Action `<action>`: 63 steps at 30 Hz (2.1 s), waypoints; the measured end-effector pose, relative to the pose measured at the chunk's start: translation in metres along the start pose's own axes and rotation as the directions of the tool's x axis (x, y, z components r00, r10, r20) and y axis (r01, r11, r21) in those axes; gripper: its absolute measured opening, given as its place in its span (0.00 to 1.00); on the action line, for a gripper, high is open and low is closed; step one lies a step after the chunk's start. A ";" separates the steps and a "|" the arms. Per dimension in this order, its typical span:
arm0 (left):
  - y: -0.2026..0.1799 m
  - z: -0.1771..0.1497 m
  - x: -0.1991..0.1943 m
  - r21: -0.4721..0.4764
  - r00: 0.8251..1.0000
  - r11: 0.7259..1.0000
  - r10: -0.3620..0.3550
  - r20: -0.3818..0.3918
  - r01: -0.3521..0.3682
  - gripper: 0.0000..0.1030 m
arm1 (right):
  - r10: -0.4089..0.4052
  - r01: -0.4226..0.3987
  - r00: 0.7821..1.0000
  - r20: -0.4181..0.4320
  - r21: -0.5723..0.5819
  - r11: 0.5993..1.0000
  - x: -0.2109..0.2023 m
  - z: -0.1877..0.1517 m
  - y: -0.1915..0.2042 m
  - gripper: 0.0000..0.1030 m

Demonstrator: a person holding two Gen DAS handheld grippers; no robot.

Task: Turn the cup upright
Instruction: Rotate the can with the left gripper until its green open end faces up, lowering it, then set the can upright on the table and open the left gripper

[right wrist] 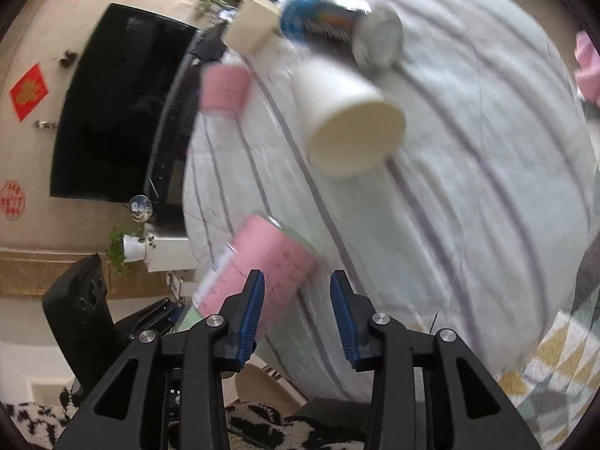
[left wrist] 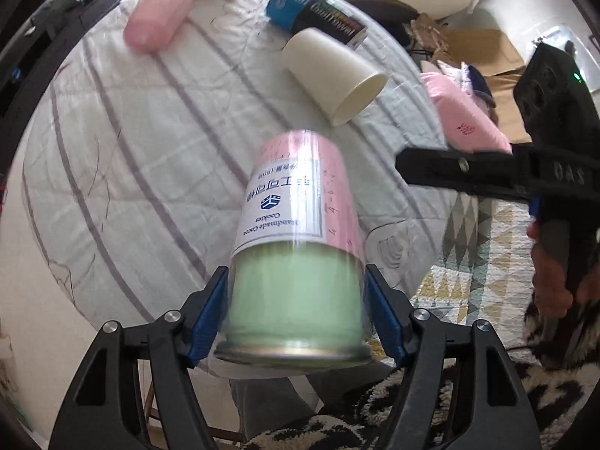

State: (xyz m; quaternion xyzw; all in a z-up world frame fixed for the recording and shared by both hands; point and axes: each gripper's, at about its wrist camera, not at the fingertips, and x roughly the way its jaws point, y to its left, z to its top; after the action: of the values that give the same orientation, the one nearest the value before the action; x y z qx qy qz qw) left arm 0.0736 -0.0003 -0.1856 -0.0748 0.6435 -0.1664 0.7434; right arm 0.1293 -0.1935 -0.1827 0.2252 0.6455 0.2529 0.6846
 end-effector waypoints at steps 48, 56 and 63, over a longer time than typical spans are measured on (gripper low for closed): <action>-0.074 0.000 -0.073 0.009 0.970 0.986 0.160 0.181 -0.164 0.92 | -0.262 0.260 0.950 0.167 0.040 0.965 -0.079 -0.027 0.012 0.76; -0.083 -0.030 -0.116 -0.041 0.928 0.974 0.226 0.296 -0.224 0.92 | -0.339 0.363 0.897 0.283 -0.033 0.931 -0.116 -0.059 0.051 0.78; -0.069 -0.055 -0.141 -0.008 0.906 0.965 0.251 0.342 -0.264 0.92 | -0.379 0.399 0.851 0.363 0.022 0.917 -0.121 -0.104 0.079 0.78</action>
State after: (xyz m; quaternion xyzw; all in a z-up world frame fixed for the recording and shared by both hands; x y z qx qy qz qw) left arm -0.0070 -0.0108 -0.0410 -0.0026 0.5066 -0.0638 0.8598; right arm 0.0167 -0.2115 -0.0461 0.1136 0.5344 0.0811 0.8336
